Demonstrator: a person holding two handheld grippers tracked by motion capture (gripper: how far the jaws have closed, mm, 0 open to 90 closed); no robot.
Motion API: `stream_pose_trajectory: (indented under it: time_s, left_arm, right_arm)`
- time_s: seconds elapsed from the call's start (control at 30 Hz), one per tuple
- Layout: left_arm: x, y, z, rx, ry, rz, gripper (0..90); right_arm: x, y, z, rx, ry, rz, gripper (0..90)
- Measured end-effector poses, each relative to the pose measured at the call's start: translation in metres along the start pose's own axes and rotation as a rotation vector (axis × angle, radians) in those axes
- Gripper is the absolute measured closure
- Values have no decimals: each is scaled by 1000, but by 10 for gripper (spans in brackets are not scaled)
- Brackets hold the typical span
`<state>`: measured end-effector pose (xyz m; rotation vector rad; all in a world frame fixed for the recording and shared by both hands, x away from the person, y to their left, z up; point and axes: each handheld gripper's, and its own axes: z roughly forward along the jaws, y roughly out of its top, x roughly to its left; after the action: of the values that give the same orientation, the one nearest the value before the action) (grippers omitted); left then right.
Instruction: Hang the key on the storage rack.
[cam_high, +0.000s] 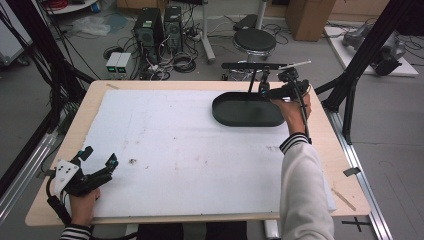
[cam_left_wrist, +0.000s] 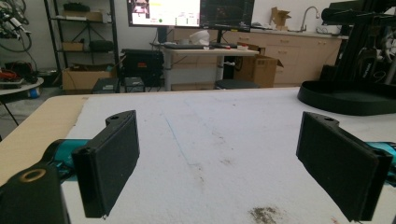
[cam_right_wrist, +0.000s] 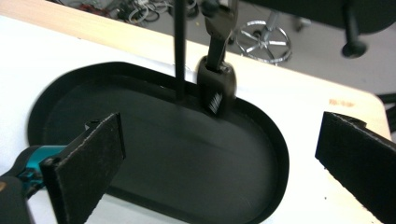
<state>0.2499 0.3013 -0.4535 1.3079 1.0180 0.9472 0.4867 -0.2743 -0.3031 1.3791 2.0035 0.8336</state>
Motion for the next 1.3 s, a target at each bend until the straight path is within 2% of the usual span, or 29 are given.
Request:
stream_pose_trajectory:
  time_s: [0.07, 0.1, 0.23, 0.37, 0.47, 0.57, 0.63, 0.77, 0.9, 1.0, 1.1, 1.2, 1.3]
  left_arm:
    - [0, 0, 0, -2, 0, 4, 137]
    - [-1, 0, 0, -2, 0, 6, 137]
    - [-1, 0, 0, -3, 2, 8, 137]
    - [-1, 0, -1, -6, -1, 13, 137]
    - [-1, 0, -1, -7, -1, 13, 137]
    - [-2, 0, 0, -5, 0, 15, 137]
    - [-2, 0, 0, -5, 1, 15, 137]
    - [-2, 0, 0, -6, 1, 17, 137]
    - [-2, 0, -1, -10, 0, 20, 136]
    - [-2, 0, -1, -14, 1, 20, 136]
    - [-2, -1, -1, -15, 1, 23, 137]
    - [-2, -1, -1, -17, 0, 22, 137]
    - [-2, -1, -2, -21, 1, 22, 137]
  right_arm:
    - [0, -2, -10, -38, 26, -10, 5]
    - [0, -6, -16, -74, 32, -8, 5]
    - [-5, -27, -38, -175, 90, -25, 5]
    - [-3, -61, -56, -300, 160, -40, 4]
    - [4, -95, -62, -384, 211, -14, 4]
    - [10, -119, -65, -446, 217, -24, 4]
    - [14, -138, -67, -498, 241, -19, 4]
    - [19, -169, -65, -562, 246, -20, 4]
    - [23, -199, -56, -581, 217, -31, 4]
    - [24, -218, -54, -614, 214, -12, 4]
    - [23, -228, -52, -650, 232, -12, 4]
    - [25, -233, -49, -631, 238, -22, 4]
    - [24, -234, -48, -635, 252, -5, 5]
